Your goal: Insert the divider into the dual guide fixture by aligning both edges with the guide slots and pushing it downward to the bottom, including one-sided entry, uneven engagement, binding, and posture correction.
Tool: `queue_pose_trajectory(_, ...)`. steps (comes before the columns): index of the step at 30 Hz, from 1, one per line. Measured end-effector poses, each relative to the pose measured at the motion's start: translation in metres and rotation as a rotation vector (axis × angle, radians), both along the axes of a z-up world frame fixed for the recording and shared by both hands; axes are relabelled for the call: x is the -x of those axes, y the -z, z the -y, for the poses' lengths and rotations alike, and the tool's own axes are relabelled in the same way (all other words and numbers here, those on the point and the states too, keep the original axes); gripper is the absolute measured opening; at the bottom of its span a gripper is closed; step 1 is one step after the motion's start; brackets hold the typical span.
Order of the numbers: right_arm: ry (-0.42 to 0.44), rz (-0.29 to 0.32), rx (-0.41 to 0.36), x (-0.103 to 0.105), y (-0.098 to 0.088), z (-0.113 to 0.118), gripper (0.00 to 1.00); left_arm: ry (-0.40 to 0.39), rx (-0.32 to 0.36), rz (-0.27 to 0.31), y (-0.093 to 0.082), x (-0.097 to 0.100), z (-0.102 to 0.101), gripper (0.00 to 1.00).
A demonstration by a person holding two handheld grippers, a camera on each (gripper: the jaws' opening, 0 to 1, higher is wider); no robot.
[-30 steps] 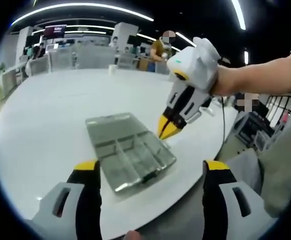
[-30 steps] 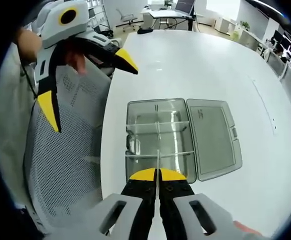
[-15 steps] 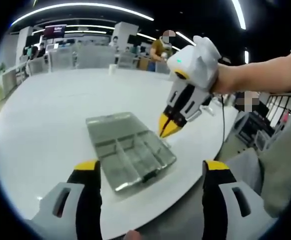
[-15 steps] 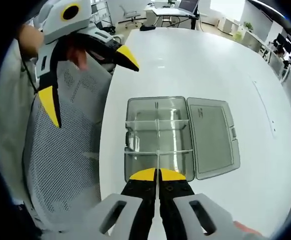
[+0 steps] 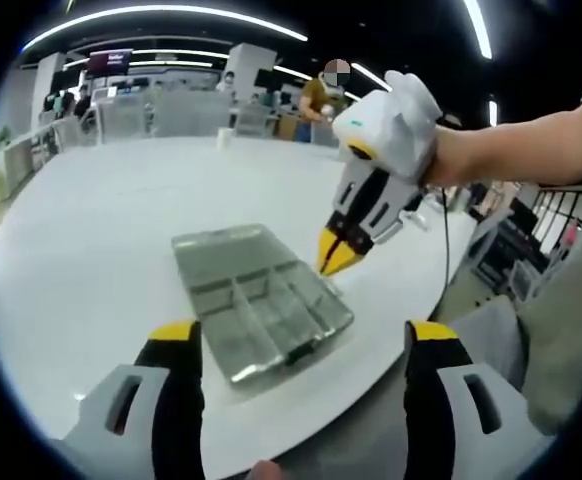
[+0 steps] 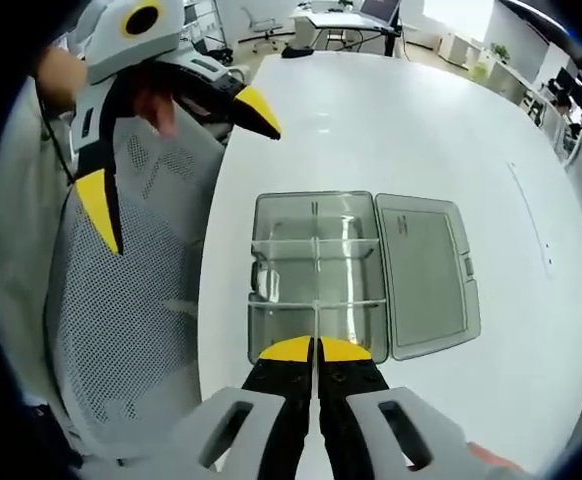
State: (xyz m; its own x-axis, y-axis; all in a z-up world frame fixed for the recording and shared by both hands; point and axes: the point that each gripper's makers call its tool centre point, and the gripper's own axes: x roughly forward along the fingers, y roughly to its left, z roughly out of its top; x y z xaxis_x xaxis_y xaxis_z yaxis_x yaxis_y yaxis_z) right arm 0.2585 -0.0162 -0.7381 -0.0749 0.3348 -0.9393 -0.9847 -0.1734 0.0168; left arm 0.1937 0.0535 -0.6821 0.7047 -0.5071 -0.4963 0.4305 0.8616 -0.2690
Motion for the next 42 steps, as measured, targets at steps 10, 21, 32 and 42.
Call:
queue_pose_trajectory(10, -0.020, 0.011, 0.010, 0.0020, -0.0001, -0.0012, 0.00, 0.001, 0.001, 0.001, -0.0012, -0.0009, 0.0011, 0.80)
queue_pose_trajectory(21, -0.035, 0.019, 0.023, 0.0015, 0.0016, -0.0034, 0.00, -0.003, 0.003, 0.000, 0.0012, -0.0010, -0.0001, 0.80)
queue_pose_trajectory(32, -0.055, 0.048, 0.075, -0.0014, 0.0011, -0.0004, 0.00, -0.005, 0.006, -0.004, 0.0038, -0.0005, -0.0003, 0.80)
queue_pose_trajectory(42, -0.044, 0.032, 0.116, -0.0006, 0.0014, 0.0033, 0.00, -0.004, 0.009, 0.001, 0.0008, -0.0001, 0.0015, 0.80)
